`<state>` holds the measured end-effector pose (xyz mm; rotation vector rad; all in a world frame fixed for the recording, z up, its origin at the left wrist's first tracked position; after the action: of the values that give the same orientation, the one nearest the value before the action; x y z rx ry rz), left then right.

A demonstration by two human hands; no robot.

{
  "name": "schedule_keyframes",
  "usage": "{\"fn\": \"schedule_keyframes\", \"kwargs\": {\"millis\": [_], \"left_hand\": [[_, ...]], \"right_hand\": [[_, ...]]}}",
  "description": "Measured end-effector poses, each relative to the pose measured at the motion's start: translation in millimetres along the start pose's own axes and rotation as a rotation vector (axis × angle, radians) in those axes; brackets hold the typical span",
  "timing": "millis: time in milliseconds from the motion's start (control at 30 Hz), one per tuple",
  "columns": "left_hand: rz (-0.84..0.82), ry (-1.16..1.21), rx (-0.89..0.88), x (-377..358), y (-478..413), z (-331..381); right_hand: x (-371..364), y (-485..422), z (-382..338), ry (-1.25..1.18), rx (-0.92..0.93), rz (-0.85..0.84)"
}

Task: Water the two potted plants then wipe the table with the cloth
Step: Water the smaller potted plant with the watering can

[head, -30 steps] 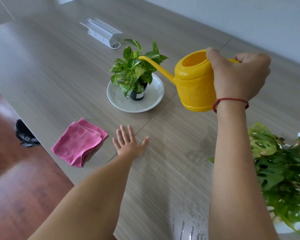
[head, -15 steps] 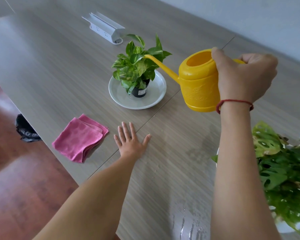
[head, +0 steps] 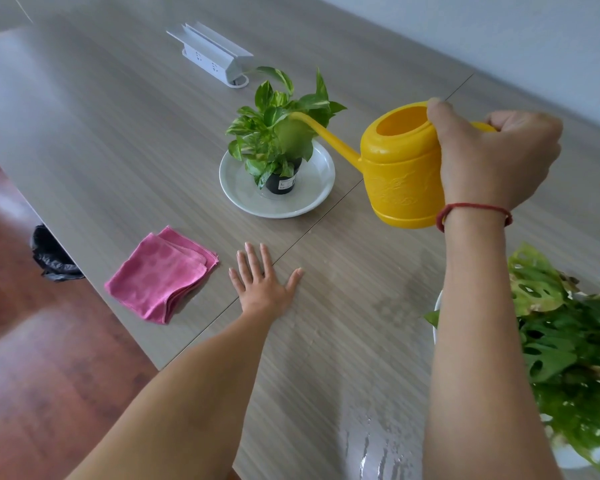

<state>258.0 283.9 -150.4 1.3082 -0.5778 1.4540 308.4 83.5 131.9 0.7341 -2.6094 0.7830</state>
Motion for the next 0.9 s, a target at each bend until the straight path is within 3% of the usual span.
{"fn": "schedule_keyframes", "kwargs": {"millis": [900], "left_hand": [[-0.042, -0.003, -0.004, 2.1, -1.3, -0.8]], "right_hand": [[-1.7, -0.3, -4.0, 0.016, 0.024, -0.008]]}}
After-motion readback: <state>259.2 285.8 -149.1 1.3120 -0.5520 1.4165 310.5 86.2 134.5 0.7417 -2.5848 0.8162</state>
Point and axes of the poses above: each hand's wrist, its own y-axis away from the middle knuckle, its own x-axis out of the back of the hand, z = x × y, the point moved 2 cm from there along -y, towards the middle knuckle, and after that the axes turned 9 degrees about z, right-handed, at the moved point
